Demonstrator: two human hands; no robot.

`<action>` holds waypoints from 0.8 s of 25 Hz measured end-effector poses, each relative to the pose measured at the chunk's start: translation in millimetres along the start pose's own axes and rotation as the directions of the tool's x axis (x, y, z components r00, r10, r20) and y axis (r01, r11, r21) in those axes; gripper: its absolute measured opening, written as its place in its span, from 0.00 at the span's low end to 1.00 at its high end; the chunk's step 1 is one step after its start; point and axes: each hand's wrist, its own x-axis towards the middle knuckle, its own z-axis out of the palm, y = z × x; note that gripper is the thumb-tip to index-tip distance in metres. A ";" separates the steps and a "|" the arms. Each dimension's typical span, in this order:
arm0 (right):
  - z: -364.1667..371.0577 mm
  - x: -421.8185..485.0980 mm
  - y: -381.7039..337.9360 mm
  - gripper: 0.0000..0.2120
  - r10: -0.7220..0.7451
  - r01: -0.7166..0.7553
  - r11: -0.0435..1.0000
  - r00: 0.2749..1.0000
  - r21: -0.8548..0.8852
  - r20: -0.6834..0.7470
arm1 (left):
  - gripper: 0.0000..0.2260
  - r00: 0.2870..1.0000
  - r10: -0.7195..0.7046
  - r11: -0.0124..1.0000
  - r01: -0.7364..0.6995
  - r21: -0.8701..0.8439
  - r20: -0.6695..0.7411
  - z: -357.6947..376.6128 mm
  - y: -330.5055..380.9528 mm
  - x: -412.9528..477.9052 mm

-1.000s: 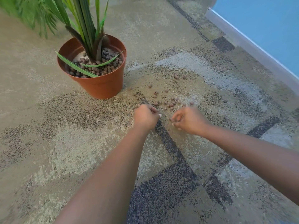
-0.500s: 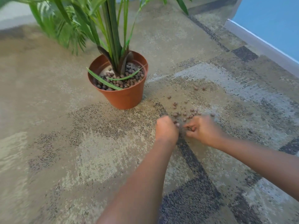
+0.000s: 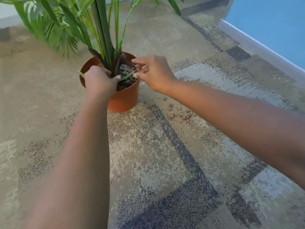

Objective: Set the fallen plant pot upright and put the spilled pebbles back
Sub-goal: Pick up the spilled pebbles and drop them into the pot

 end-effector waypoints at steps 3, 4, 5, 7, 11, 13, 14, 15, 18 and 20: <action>-8.9 -28.6 41.1 0.12 0.120 -0.115 0.992 0.985 0.046 -0.124 | 0.13 0.997 0.006 0.993 -0.014 -0.115 -0.076 7.7 -0.7 -12.3; -12.0 -40.6 59.5 0.12 0.189 -0.188 0.982 0.972 0.018 -0.139 | 0.10 0.994 -0.001 0.989 -0.015 -0.145 -0.107 10.6 0.2 -18.6; -13.9 -53.7 76.9 0.11 0.256 -0.262 0.965 0.957 -0.030 -0.133 | 0.08 0.991 -0.003 0.986 -0.019 -0.165 -0.133 15.0 0.8 -25.0; -12.7 -76.8 100.6 0.10 0.346 -0.354 0.929 0.935 -0.112 -0.080 | 0.07 0.984 0.022 0.985 -0.052 -0.163 -0.179 24.1 0.2 -35.1; 1.0 -89.6 111.1 0.09 0.337 -0.314 0.929 0.936 -0.195 0.099 | 0.07 0.960 0.086 0.974 -0.137 -0.181 -0.266 28.2 -2.5 -38.6; 10.6 -76.8 110.1 0.11 0.290 -0.254 0.935 0.949 -0.246 0.123 | 0.06 0.937 0.100 0.966 -0.172 -0.193 -0.335 26.3 -2.0 -41.9; 16.6 -68.1 109.7 0.12 0.257 -0.203 0.932 0.954 -0.300 0.152 | 0.06 0.923 0.117 0.958 -0.203 -0.205 -0.368 26.0 -1.1 -46.8; 22.5 -60.1 110.3 0.14 0.227 -0.154 0.930 0.955 -0.334 0.190 | 0.06 0.907 0.145 0.944 -0.247 -0.220 -0.396 26.5 1.2 -54.0; 42.9 -46.8 117.2 0.11 0.219 -0.106 0.932 0.927 -0.346 0.306 | 0.06 0.888 0.260 0.900 -0.365 -0.239 -0.378 40.1 8.6 -85.9; 52.6 -45.2 123.1 0.06 0.227 -0.075 0.901 0.921 -0.427 0.318 | 0.07 0.919 0.339 0.903 -0.379 -0.205 -0.203 62.6 4.8 -110.7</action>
